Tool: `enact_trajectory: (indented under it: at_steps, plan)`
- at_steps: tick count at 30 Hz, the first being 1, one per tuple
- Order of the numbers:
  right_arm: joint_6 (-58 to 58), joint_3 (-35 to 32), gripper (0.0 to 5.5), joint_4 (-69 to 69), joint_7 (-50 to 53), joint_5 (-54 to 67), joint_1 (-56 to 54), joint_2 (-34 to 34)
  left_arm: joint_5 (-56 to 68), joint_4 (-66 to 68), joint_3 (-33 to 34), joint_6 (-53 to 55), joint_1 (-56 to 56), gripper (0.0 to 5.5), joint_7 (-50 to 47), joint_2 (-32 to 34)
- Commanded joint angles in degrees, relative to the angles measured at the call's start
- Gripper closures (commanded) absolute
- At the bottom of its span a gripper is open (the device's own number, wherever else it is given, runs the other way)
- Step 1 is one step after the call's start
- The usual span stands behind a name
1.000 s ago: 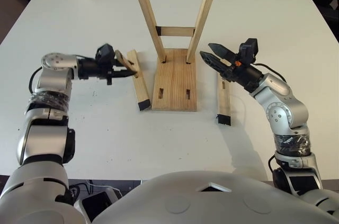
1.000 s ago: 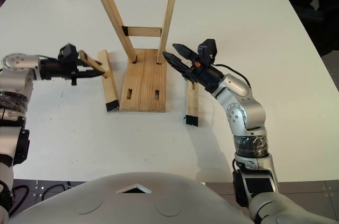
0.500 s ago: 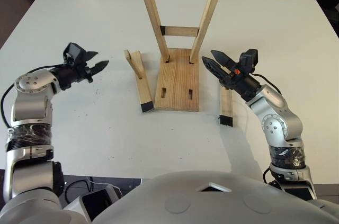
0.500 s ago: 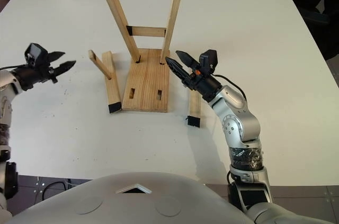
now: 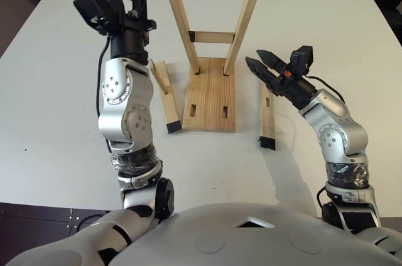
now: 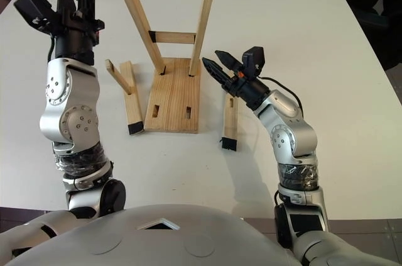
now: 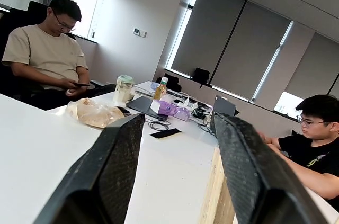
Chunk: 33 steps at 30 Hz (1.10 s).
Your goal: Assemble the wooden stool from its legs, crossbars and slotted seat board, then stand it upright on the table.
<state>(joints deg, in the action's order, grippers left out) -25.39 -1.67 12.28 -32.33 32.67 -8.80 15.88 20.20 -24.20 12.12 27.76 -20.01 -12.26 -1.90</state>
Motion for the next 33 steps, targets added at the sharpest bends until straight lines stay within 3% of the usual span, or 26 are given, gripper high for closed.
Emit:
enact_trajectory:
  at_steps: [1,16,23,29,33]
  plan:
    - [0.86,-0.49,3.07,-0.93,3.31,-0.93,-1.09,-2.62,-1.51,2.11,0.20,2.28,-1.14,3.08,-1.75,0.36]
    - [0.93,0.38,3.07,-2.12,4.51,-3.17,0.14,-4.20,-3.99,3.05,-2.49,6.37,0.10,3.08,-1.52,1.22]
    - [1.30,0.69,3.07,-3.13,4.63,-4.01,0.48,-4.53,-0.66,7.34,1.91,14.13,1.55,3.08,-3.75,-1.58]
    - [1.43,0.62,3.07,-2.99,4.93,-4.09,0.99,-5.03,0.54,4.02,2.40,10.76,-0.23,3.08,-3.08,-2.23]
    - [1.36,0.32,3.07,-2.83,5.05,-4.02,1.40,-5.13,-10.21,-2.45,1.61,5.74,-0.29,3.08,-8.51,2.07]
